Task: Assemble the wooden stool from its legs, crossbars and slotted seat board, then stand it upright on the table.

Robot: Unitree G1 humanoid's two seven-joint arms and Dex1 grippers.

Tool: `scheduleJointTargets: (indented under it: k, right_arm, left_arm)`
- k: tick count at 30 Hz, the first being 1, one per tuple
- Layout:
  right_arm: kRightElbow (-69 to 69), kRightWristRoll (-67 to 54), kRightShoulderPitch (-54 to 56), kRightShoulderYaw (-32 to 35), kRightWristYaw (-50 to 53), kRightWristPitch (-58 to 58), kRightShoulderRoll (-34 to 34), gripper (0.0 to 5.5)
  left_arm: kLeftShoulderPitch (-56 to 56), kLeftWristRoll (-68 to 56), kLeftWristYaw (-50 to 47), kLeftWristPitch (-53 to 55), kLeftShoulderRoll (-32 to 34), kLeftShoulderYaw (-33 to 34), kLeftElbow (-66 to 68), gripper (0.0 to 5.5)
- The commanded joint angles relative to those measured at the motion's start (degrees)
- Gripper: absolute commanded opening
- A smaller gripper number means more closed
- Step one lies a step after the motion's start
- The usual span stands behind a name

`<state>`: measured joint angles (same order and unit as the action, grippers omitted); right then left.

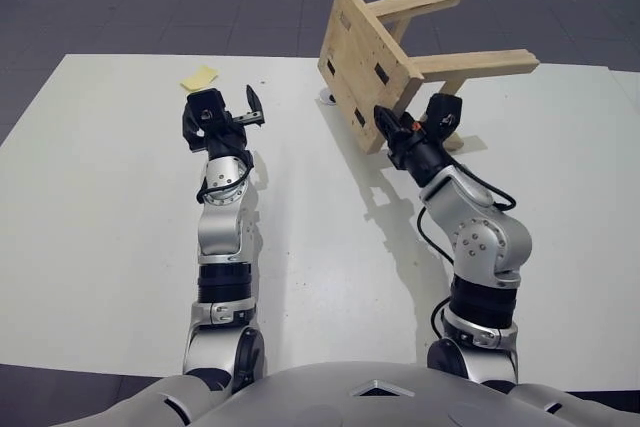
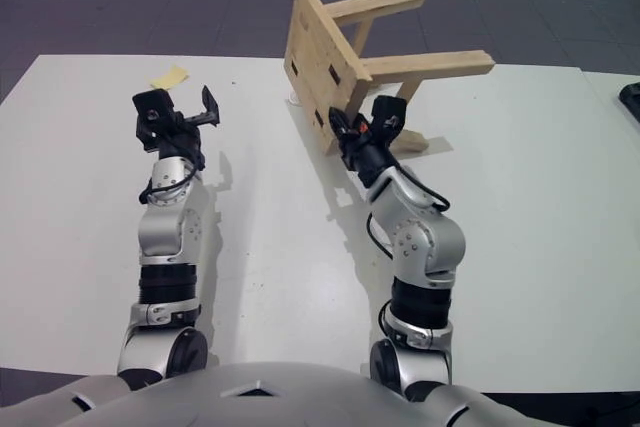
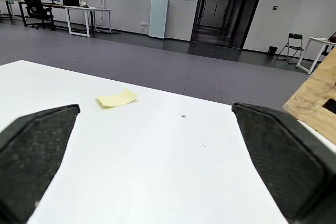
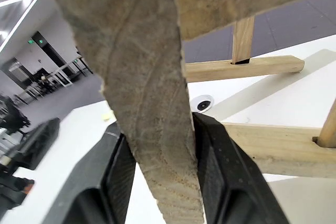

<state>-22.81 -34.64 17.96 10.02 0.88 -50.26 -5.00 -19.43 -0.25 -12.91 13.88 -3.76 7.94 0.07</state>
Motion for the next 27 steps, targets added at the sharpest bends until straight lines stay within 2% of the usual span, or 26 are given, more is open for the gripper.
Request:
scheduleJointTargets:
  k: [1, 5, 12, 15, 19, 22, 27]
  right_arm:
    - [-0.2, -50.6, 6.9, 9.4, 30.3, 3.0, -9.6, 1.51]
    - [3.3, -61.0, 10.6, 13.3, 48.0, 15.0, -10.4, 1.51]
    - [5.9, -60.9, 12.4, 21.3, 57.8, 31.3, -13.1, 1.49]
    - [5.6, -59.8, 9.4, 21.1, 61.7, 38.5, -14.2, 1.42]
    - [5.1, -61.0, 4.5, 18.1, 62.8, 41.5, -12.6, 1.42]
    - [4.0, -61.7, 1.3, 13.7, 59.2, 38.6, -9.8, 1.42]
    - [3.2, -61.5, -1.3, 7.8, 49.9, 33.5, -5.2, 2.49]
  left_arm:
    - [-0.9, -2.1, -2.3, 3.3, -0.3, 3.5, 1.2, 5.4]
    - [-1.7, -2.5, -2.6, 4.2, -0.3, 4.5, 1.7, 5.4]
    - [-3.3, -2.3, -1.6, 6.4, 0.4, 4.4, 2.4, 5.4]
    - [-4.2, -2.5, -1.0, 7.7, 1.2, 4.2, 2.4, 5.4]
    - [-4.8, -2.6, -0.6, 8.9, 1.1, 3.4, 2.0, 5.4]
    - [-4.6, -2.6, -0.5, 9.2, 1.0, 3.4, 2.2, 5.4]
    - [-4.3, -2.5, -0.4, 8.9, 0.6, 3.2, 3.0, 5.4]
